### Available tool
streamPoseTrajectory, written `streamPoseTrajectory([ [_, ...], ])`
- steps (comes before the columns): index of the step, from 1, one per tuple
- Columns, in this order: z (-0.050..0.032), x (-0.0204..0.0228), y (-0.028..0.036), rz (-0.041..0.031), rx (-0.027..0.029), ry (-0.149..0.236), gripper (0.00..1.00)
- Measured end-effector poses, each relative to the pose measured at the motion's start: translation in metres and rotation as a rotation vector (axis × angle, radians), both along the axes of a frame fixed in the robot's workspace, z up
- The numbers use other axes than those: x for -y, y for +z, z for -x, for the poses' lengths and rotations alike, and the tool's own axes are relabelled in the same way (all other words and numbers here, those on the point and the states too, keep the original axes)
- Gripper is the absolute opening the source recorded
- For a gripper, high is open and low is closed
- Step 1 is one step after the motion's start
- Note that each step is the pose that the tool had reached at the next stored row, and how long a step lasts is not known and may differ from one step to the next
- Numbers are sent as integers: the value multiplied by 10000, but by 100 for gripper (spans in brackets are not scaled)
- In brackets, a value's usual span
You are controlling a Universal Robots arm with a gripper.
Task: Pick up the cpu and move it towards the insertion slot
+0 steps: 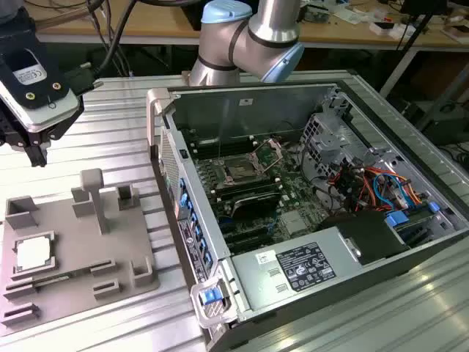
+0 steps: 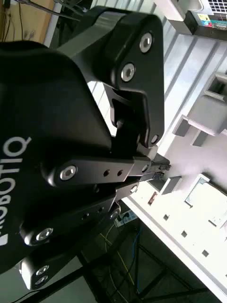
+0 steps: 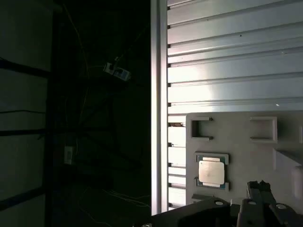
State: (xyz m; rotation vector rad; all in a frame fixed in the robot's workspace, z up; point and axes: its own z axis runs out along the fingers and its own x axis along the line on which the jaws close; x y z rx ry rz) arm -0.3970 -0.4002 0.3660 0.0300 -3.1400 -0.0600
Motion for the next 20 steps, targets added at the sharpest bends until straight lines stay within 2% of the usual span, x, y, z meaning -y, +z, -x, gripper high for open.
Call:
streamPoseTrajectory([
  [12,14,5,0,0,0,0,11],
  [16,57,6,0,0,0,0,11],
  [20,148,9,-1,-1,1,0,11],
])
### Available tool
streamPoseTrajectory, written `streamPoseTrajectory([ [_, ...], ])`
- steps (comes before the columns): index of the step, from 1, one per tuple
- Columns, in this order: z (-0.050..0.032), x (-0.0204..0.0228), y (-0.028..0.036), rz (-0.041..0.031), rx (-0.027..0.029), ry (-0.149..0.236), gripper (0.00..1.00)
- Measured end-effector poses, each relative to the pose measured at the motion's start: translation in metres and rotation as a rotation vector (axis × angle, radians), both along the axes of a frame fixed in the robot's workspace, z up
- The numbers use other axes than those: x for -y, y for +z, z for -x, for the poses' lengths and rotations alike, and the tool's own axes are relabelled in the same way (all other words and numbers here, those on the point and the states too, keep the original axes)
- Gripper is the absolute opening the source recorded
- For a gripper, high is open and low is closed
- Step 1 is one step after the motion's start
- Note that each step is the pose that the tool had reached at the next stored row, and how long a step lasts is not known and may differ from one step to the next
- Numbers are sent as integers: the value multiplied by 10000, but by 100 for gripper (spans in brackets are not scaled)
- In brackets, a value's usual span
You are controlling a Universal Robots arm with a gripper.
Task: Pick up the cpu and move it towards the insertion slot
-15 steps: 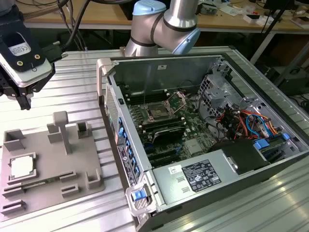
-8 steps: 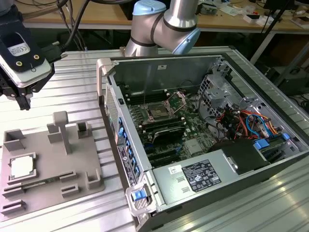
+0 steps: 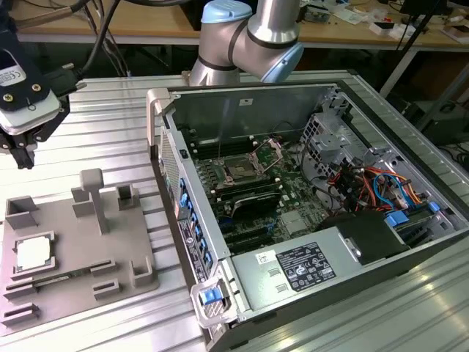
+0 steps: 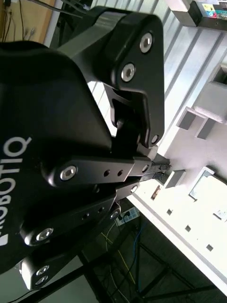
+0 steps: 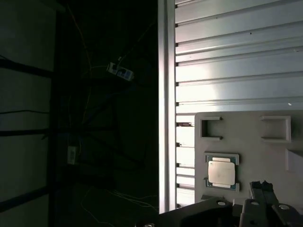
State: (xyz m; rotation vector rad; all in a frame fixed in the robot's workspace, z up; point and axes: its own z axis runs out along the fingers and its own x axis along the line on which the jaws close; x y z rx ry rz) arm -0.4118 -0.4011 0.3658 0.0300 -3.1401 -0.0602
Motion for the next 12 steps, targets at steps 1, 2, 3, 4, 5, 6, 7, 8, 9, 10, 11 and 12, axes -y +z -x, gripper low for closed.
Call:
streamPoseTrajectory([
  [1,29,3,0,1,0,1,11],
  [2,55,5,-1,1,0,0,11],
  [3,82,5,-1,1,-1,0,11],
  [4,130,5,-2,1,-1,-1,11],
  [5,154,6,-3,1,-1,0,11],
  [6,190,6,-5,0,2,0,11],
  [7,262,6,-8,0,14,0,11],
  [8,298,6,-10,1,21,0,11],
  [9,319,7,-12,1,25,1,11],
  [10,351,6,-13,1,28,1,17],
  [11,382,7,-14,1,33,1,17],
  [12,413,6,-15,0,37,0,24],
])
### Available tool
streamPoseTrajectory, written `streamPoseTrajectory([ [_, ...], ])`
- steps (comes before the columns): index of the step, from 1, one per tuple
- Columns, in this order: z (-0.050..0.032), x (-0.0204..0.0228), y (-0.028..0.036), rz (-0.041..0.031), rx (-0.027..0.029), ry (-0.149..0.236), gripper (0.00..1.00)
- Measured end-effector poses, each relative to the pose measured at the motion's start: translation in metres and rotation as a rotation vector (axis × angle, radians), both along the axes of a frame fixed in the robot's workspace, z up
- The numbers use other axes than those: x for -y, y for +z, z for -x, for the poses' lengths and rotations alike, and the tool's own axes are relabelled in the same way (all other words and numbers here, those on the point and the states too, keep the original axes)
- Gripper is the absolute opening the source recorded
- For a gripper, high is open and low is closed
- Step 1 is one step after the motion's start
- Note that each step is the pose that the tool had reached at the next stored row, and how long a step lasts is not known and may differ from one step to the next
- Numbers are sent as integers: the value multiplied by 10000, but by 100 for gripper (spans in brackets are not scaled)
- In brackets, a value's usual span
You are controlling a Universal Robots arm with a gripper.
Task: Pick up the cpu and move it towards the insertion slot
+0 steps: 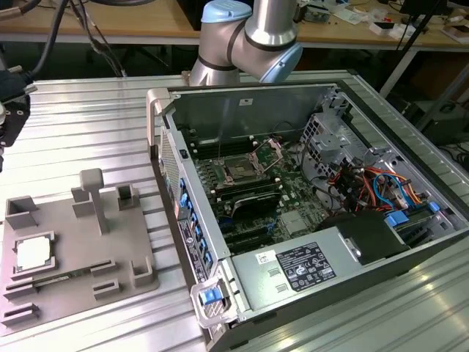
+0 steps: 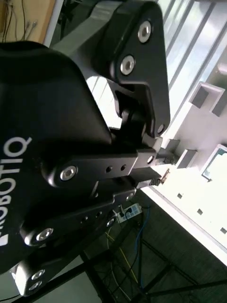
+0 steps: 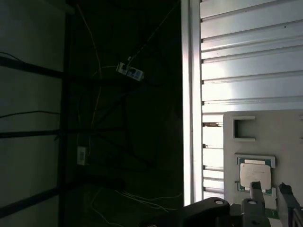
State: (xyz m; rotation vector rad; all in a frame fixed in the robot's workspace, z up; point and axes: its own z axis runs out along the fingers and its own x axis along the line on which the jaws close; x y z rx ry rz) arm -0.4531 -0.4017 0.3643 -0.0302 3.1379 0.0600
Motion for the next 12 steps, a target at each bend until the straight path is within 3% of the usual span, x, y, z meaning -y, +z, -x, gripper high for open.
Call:
streamPoseTrajectory([
  [2,26,0,-1,1,-1,-1,36],
  [4,28,0,-1,0,1,1,36],
  [7,31,0,-8,0,2,0,54],
  [10,31,0,-81,1,0,0,66],
  [12,32,0,-125,0,1,-1,66],
])
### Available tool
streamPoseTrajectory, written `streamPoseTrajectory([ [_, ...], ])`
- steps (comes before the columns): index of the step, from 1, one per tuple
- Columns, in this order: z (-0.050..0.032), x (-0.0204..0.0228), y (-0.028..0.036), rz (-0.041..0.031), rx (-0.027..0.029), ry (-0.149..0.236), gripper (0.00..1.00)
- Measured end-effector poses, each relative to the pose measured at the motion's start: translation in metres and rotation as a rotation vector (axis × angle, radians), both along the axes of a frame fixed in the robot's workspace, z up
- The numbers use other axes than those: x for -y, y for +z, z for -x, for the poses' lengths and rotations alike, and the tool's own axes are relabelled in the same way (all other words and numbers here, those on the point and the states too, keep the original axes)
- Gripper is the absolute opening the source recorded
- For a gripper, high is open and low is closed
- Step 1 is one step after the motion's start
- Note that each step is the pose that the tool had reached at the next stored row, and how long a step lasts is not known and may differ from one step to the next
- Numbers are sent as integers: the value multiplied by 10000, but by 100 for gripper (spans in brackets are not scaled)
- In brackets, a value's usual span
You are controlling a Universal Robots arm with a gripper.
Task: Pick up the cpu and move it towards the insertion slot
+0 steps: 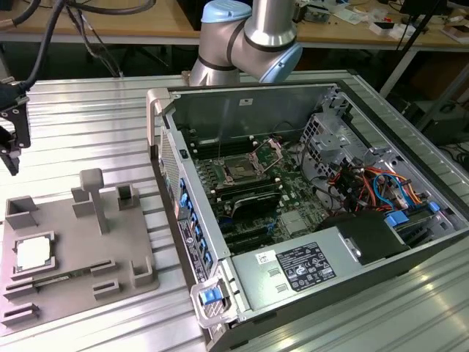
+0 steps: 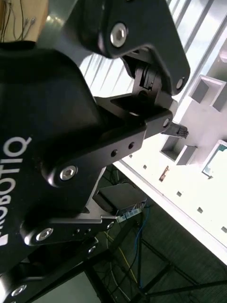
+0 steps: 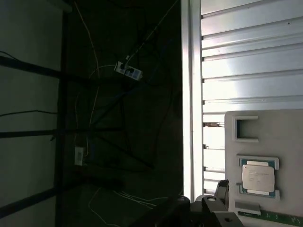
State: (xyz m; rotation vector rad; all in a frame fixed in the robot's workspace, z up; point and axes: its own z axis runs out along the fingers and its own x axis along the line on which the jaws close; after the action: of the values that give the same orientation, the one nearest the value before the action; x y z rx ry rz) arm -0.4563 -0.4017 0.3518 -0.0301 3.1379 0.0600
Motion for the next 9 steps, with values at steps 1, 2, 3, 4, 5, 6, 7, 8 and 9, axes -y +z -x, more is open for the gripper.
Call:
streamPoseTrajectory([
  [1,0,0,-19,0,0,-1,66],
  [2,1,2,-46,0,1,-2,66],
  [3,0,5,-67,0,1,0,66],
  [4,0,7,-84,-1,1,1,66],
  [5,0,10,-127,0,0,-1,66],
  [6,0,11,-164,0,0,0,66],
  [7,0,11,-188,0,0,1,66],
  [8,0,11,-188,0,-1,1,66],
  [9,0,11,-188,1,-2,1,66],
])
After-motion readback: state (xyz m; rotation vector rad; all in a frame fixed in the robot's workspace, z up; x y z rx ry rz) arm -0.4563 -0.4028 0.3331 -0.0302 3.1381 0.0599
